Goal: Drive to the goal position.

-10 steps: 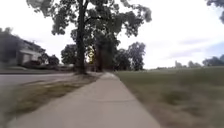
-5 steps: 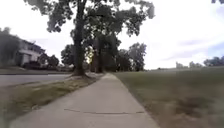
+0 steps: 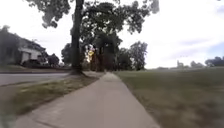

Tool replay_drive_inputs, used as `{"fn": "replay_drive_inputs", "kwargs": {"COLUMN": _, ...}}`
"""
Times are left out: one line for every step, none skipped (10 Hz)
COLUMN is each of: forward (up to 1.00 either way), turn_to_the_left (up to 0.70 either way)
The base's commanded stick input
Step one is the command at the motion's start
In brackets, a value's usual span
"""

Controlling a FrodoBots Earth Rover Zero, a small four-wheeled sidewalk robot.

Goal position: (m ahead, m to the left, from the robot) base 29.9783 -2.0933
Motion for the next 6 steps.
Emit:
{"fn": "replay_drive_inputs", "kwargs": {"forward": 1.0, "turn_to_the_left": 0.0}}
{"fn": "replay_drive_inputs", "kwargs": {"forward": 1.0, "turn_to_the_left": 0.0}}
{"fn": "replay_drive_inputs", "kwargs": {"forward": 1.0, "turn_to_the_left": 0.0}}
{"fn": "replay_drive_inputs", "kwargs": {"forward": 1.0, "turn_to_the_left": 0.0}}
{"fn": "replay_drive_inputs", "kwargs": {"forward": 1.0, "turn_to_the_left": 0.0}}
{"fn": "replay_drive_inputs", "kwargs": {"forward": 1.0, "turn_to_the_left": 0.0}}
